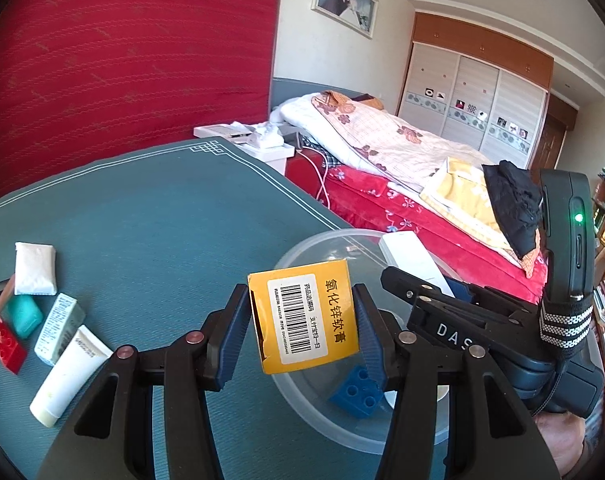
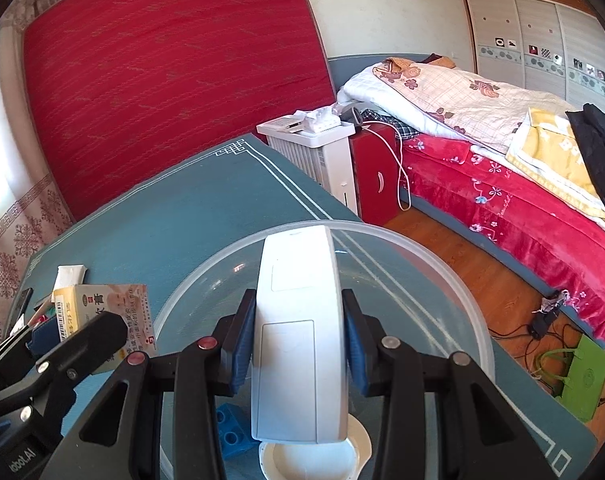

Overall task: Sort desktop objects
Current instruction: 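Carry the yellow box and white remote into the clear bowl and release both, then move both open tools back over the remaining objects on the table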

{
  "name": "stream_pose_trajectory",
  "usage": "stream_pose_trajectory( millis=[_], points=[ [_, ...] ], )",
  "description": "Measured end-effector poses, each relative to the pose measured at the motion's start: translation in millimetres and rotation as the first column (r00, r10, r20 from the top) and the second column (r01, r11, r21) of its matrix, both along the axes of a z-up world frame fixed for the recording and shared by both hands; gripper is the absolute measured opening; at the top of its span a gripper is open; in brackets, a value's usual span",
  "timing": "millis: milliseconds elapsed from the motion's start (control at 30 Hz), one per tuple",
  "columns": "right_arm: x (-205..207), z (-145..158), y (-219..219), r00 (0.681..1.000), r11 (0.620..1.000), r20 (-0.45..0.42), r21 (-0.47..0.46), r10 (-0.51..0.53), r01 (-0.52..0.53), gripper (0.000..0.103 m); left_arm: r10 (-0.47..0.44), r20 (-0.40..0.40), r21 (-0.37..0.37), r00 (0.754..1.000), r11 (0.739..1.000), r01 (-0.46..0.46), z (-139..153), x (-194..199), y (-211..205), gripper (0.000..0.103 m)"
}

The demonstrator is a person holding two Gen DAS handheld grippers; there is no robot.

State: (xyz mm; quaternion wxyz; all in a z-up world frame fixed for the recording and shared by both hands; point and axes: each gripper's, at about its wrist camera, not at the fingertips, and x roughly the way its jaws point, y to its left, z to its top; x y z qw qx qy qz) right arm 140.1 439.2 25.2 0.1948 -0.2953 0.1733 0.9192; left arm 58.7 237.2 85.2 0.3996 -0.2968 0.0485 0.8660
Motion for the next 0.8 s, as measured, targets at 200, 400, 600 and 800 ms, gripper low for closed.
stream_pose_trajectory(
  millis=[200, 400, 600, 800],
  points=[
    [5.7, -1.5, 12.7, 0.999, 0.998, 0.004, -0.03, -0.054, 0.054, 0.053, -0.051, 0.051, -0.004, 0.997, 0.999, 0.052, -4.0, 0.9, 10.9, 0.072],
    [13.1, 2.9, 19.4, 0.995, 0.995, -0.016, -0.034, -0.095, 0.095, 0.071, -0.023, 0.062, 0.023, 0.998, 1.0, 0.022, -2.9, -1.6, 3.6, 0.073],
    [10.9, 5.2, 11.4, 0.996, 0.996, -0.027, -0.036, -0.081, 0.08, 0.072, 0.022, 0.061, 0.04, 0.998, 0.999, -0.025, 2.2, -7.9, -10.9, 0.073],
    [6.1, 13.0, -4.1, 0.998, 0.999, -0.043, -0.017, -0.037, 0.036, 0.074, 0.083, 0.062, 0.04, 0.995, 0.995, -0.086, 5.4, -18.5, -29.0, 0.073]
  ],
)
